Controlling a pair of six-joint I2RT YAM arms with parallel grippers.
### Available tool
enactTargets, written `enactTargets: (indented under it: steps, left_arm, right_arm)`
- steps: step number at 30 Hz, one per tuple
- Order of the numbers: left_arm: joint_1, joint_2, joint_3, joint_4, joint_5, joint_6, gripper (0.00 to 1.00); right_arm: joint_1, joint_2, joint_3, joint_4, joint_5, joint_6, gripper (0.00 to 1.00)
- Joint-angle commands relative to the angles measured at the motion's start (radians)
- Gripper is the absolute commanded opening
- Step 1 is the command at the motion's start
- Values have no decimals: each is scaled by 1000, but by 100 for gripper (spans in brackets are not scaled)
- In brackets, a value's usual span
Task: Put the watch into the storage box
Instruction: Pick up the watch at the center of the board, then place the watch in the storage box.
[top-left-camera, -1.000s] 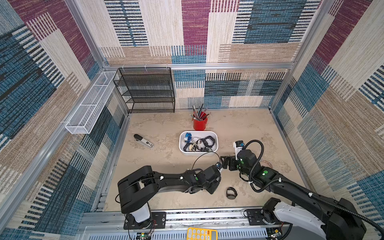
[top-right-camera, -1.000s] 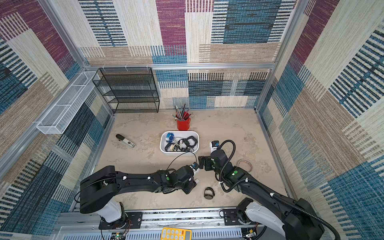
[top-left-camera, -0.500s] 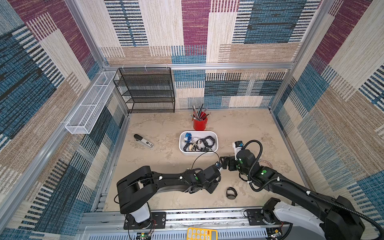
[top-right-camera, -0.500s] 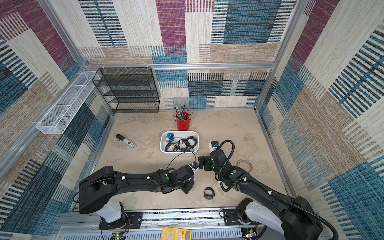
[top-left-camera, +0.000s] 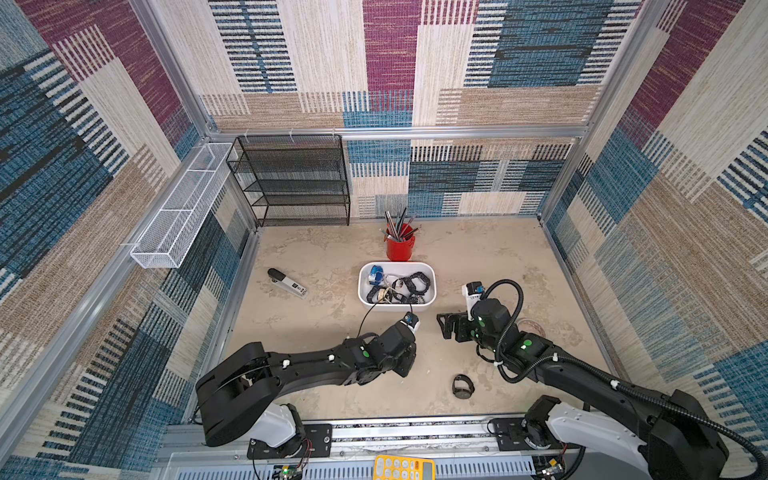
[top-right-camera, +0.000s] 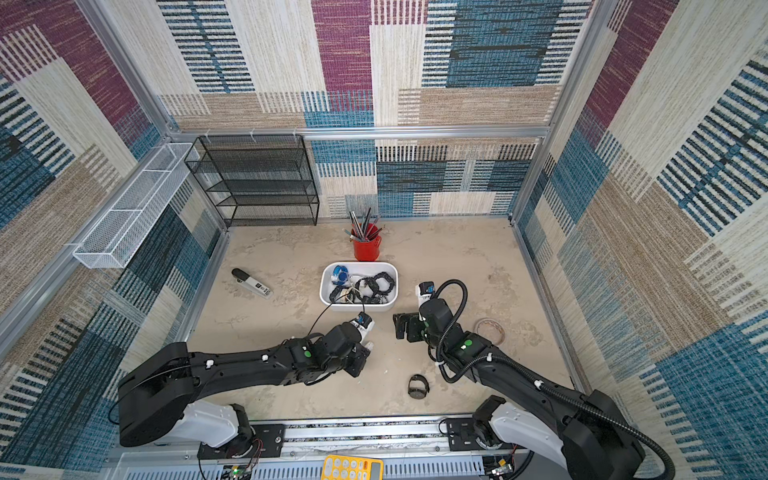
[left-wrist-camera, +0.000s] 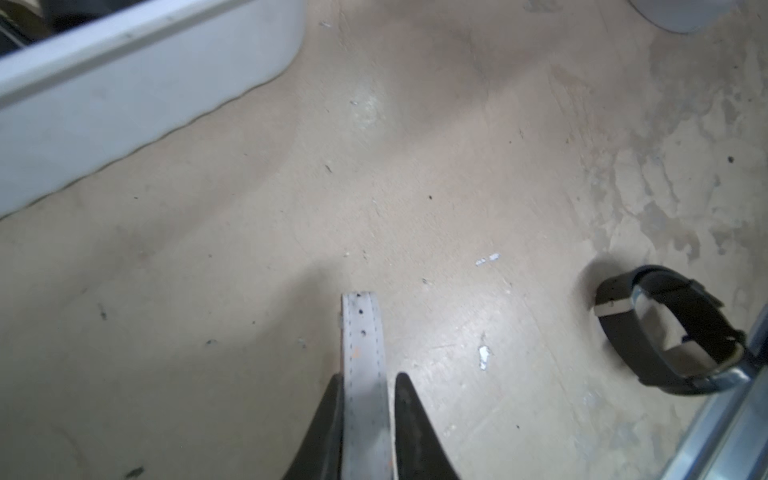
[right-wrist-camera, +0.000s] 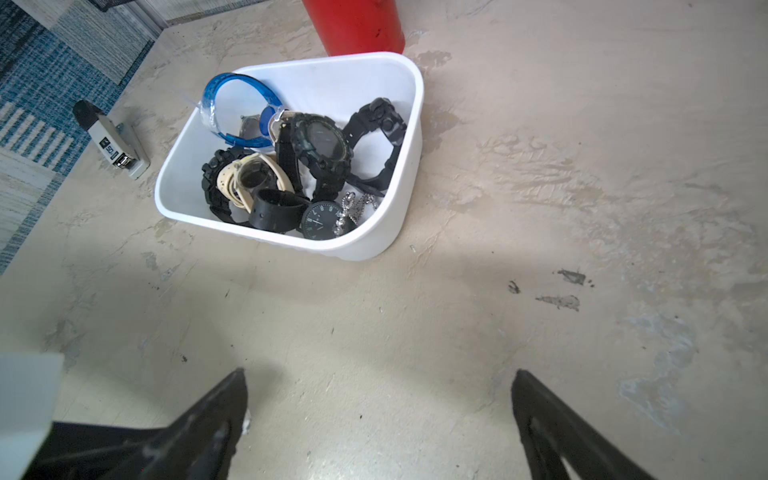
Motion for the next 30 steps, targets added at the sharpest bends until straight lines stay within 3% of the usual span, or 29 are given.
enactTargets:
  steps: [1,13,21,30]
  left_arm:
    - [38,-33,-3,37,4,9,15]
    - [180,-104,58,40,82,99,14]
    - [252,-86,117,37,101,162,14]
    - [323,-18,196,71,134,201,14]
  right_arm:
    - [0,-10,-5,63,-73,-31,100]
    - [6,-21,-25,204,-357,-105,100]
    - [27,13,-11,244,-395,-117,100]
    - [43,51,6,245,-352,-98,100]
